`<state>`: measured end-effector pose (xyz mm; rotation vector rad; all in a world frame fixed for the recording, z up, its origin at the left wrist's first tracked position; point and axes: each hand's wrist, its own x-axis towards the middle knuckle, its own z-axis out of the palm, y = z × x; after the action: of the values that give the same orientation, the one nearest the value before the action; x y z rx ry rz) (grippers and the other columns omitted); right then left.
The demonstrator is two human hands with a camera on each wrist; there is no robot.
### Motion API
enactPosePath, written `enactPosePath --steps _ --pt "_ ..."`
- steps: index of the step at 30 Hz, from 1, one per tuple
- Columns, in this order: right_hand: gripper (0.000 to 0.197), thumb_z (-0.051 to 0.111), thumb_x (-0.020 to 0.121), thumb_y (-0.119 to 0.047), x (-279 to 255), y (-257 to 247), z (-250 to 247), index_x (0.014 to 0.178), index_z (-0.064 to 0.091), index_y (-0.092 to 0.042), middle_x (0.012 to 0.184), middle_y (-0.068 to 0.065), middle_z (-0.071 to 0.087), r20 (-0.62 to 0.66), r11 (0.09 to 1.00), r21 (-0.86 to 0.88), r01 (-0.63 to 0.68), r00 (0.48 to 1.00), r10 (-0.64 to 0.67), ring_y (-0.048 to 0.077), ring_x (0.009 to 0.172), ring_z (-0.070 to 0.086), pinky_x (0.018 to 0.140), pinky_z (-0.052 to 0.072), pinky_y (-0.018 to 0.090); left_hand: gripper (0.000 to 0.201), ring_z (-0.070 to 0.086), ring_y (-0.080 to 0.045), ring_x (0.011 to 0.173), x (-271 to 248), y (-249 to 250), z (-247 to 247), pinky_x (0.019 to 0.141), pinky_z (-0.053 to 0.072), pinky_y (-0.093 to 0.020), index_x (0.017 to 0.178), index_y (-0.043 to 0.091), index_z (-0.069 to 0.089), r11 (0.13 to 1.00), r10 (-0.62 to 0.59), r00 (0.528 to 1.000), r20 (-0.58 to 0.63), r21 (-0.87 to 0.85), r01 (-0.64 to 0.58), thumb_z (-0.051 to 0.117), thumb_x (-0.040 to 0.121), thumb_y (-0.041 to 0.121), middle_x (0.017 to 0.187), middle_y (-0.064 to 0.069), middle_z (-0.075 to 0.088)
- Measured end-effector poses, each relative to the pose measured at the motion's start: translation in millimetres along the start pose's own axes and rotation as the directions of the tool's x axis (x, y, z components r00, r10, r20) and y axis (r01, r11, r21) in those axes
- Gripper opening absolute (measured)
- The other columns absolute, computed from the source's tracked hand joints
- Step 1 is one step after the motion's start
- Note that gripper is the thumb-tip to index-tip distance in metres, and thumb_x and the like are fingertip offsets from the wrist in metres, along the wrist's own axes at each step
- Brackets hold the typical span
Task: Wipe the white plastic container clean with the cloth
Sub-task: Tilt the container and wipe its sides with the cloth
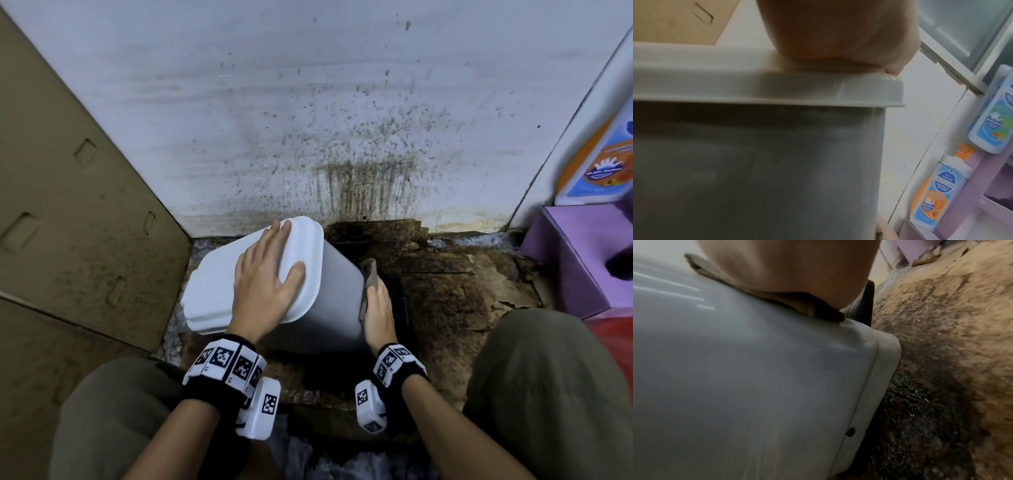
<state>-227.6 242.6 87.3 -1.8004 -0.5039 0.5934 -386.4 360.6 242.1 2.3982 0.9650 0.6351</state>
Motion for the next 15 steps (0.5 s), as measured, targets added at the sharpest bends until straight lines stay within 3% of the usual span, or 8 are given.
enactPosePath --steps 2,5,9,12,15 --pt "0.047 0.028 0.109 -0.025 -1 -3 1 0.155 0.032 -0.018 0.159 0.000 0.035 -0.031 0.999 0.032 -0.006 0.999 0.007 0.016 0.148 0.029 0.124 0.018 0.038 0.071 0.027 -0.013 0.148 1 2 1 0.119 0.024 -0.046 0.156 0.035 0.033 1.000 -0.005 1.000 -0.005 0.000 0.005 0.035 0.088 0.056 0.163 0.014 0.029" --pt "0.046 0.029 0.109 -0.025 -4 -13 6 0.154 0.032 -0.018 0.158 -0.002 0.035 -0.046 0.998 0.064 -0.006 0.999 0.009 0.012 0.146 0.028 0.120 0.015 0.026 0.071 0.028 -0.014 0.148 1 2 1 0.119 0.025 -0.047 0.156 0.033 0.033 1.000 -0.005 1.000 -0.019 0.011 0.006 0.034 0.088 0.055 0.163 0.012 0.030" --pt "0.045 0.029 0.109 -0.027 -12 -42 17 0.154 0.031 -0.022 0.152 -0.014 0.034 -0.034 0.990 0.138 0.029 0.999 -0.024 0.005 0.145 0.029 0.124 0.017 0.031 0.072 0.027 -0.015 0.149 2 3 1 0.120 0.024 -0.045 0.156 0.030 0.033 0.999 -0.010 1.000 -0.023 0.036 0.011 0.032 0.088 0.054 0.163 0.010 0.031" --pt "0.046 0.027 0.106 -0.033 -20 -80 29 0.152 0.030 -0.034 0.149 -0.026 0.031 -0.008 0.974 0.189 0.127 0.992 -0.128 -0.011 0.138 0.029 0.123 0.018 0.028 0.072 0.027 -0.014 0.149 4 6 4 0.120 0.024 -0.044 0.156 0.031 0.033 0.999 -0.016 1.000 -0.024 0.042 0.017 0.031 0.088 0.054 0.163 0.010 0.031" --pt "0.052 0.022 0.104 -0.033 -31 -113 41 0.155 0.028 -0.032 0.155 -0.025 0.027 0.016 0.954 0.166 0.251 0.966 -0.257 -0.007 0.145 0.023 0.122 0.015 0.022 0.071 0.029 -0.015 0.149 5 5 4 0.119 0.025 -0.045 0.156 0.030 0.034 0.999 -0.014 0.999 -0.032 0.048 0.016 0.032 0.088 0.053 0.163 0.010 0.032"
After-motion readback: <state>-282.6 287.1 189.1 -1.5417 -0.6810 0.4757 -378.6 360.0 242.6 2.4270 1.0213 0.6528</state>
